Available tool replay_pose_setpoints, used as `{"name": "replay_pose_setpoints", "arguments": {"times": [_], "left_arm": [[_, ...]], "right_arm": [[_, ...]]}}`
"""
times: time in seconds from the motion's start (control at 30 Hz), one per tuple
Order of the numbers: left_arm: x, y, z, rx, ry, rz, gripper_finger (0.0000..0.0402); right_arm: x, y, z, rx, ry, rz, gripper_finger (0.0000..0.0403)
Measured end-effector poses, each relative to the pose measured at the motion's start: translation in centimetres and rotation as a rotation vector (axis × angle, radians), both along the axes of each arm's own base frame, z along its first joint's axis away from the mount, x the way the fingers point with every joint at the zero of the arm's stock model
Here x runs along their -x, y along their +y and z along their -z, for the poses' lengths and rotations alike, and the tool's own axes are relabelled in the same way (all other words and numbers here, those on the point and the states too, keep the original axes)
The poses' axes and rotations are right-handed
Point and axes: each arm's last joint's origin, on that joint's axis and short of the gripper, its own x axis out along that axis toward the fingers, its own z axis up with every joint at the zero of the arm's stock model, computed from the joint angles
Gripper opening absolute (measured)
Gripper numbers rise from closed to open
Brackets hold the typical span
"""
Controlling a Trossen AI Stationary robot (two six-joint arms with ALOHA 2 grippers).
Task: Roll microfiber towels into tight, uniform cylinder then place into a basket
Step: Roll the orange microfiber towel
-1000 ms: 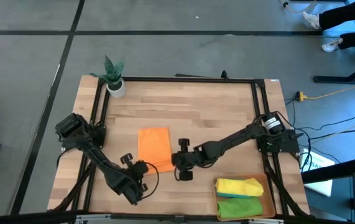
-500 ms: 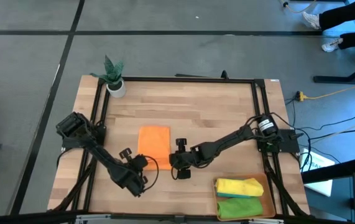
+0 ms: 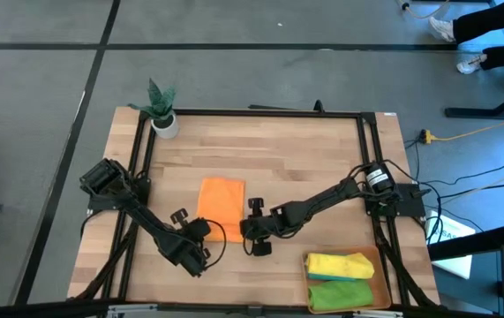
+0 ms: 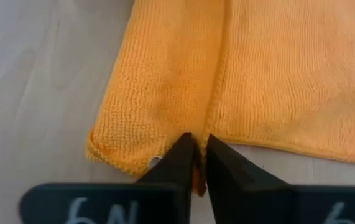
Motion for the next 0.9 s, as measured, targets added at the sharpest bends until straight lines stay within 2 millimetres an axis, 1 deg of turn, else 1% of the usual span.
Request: {"name": "replay_pose_setpoints", "arguments": {"times": [0.13,0.23,0.4,0.53,0.77,0.9], "left_arm": [[-0.3,0.4,0.0,-0.004,0.018,0.008,0.0047],[-0.5,0.6,-0.2,0.004,0.055,0.034,0.005],[-0.7,0.6,-1.6,-0.034,0.115,0.03,0.0047],[-0.9,0.5,-2.9,-0.059,0.146,0.03,0.005],[-1.3,0.0,-5.3,-0.108,0.157,0.042,0.0047],[-1.2,-0.2,-5.9,-0.123,0.165,0.048,0.005]], "right_arm": [[-0.1,-0.1,0.0,0.006,-0.008,0.008,0.0088],[-0.1,-0.3,0.0,0.009,-0.009,0.027,0.0122],[-0.3,-0.9,0.0,-0.003,-0.011,0.059,0.0158],[-0.4,-1.2,0.0,-0.009,-0.013,0.076,0.0167],[-0.5,-1.6,0.0,-0.024,-0.015,0.105,0.0162],[-0.5,-1.6,0.0,-0.025,-0.015,0.105,0.0162]]}}
